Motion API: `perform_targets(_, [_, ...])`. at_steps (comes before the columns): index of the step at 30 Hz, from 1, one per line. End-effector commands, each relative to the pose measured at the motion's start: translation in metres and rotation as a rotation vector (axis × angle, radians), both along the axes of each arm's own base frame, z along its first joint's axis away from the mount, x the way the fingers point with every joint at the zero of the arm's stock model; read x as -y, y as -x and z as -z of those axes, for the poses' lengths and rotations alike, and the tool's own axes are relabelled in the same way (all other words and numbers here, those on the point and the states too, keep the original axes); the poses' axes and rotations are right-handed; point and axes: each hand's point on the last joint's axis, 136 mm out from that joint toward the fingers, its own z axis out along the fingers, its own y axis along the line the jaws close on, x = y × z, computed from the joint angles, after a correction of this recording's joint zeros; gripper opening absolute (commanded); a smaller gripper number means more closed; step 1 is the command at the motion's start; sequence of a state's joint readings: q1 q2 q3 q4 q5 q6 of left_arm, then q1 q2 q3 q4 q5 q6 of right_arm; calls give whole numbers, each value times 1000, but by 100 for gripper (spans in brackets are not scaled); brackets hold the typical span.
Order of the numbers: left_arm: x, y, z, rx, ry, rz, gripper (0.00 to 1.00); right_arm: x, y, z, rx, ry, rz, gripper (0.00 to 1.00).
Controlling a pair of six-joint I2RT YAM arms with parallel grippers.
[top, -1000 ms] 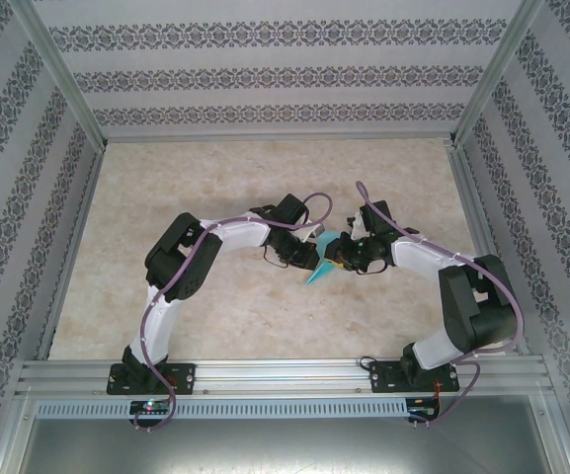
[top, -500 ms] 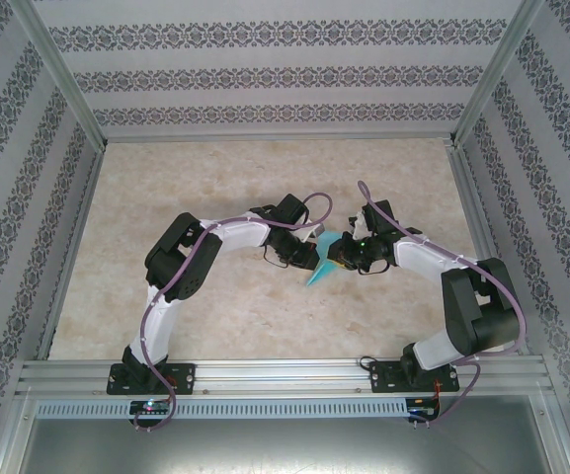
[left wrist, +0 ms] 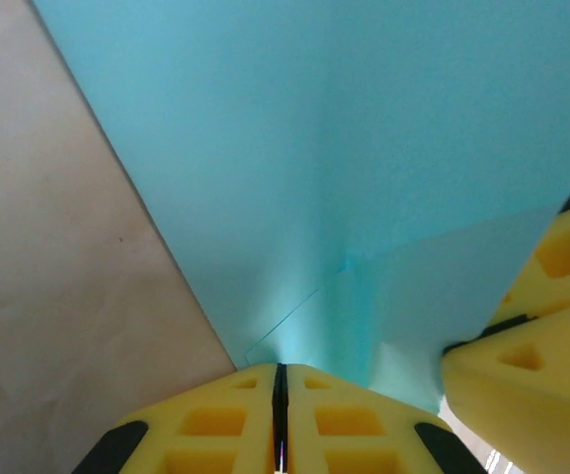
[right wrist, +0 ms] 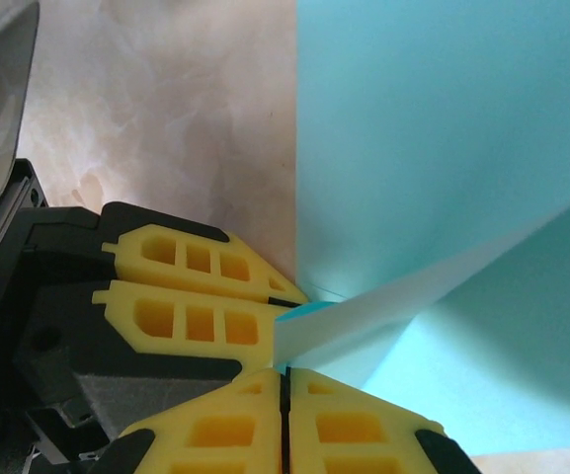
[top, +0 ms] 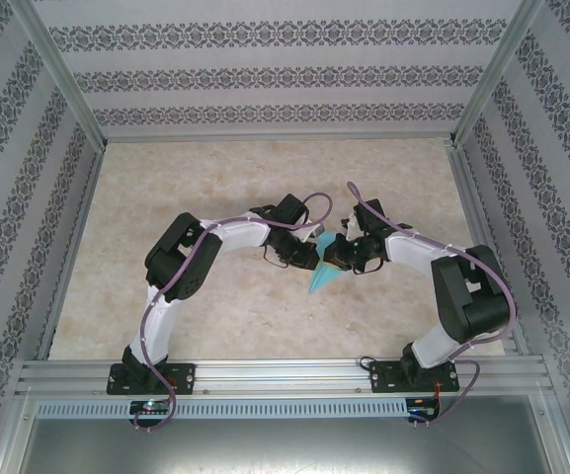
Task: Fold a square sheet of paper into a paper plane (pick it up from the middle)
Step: Fourth fold the wing at the center of the table.
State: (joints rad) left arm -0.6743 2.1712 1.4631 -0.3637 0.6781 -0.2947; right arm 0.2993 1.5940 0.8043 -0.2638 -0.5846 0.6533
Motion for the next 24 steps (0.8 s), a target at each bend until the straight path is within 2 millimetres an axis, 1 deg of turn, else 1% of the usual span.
perform_targets(1, [-11,8,22,-26,-58,-9,12,-4,-2,5,-1,15,-21,9])
perform_targets(14, [-11,1,10,-44,26,-46,11,-10,-10,15,-11,-9,-20,9])
perform_targets(24, [-10,1,1,-42,57,-50,9,-17,-15,19,-15,-33,-24,9])
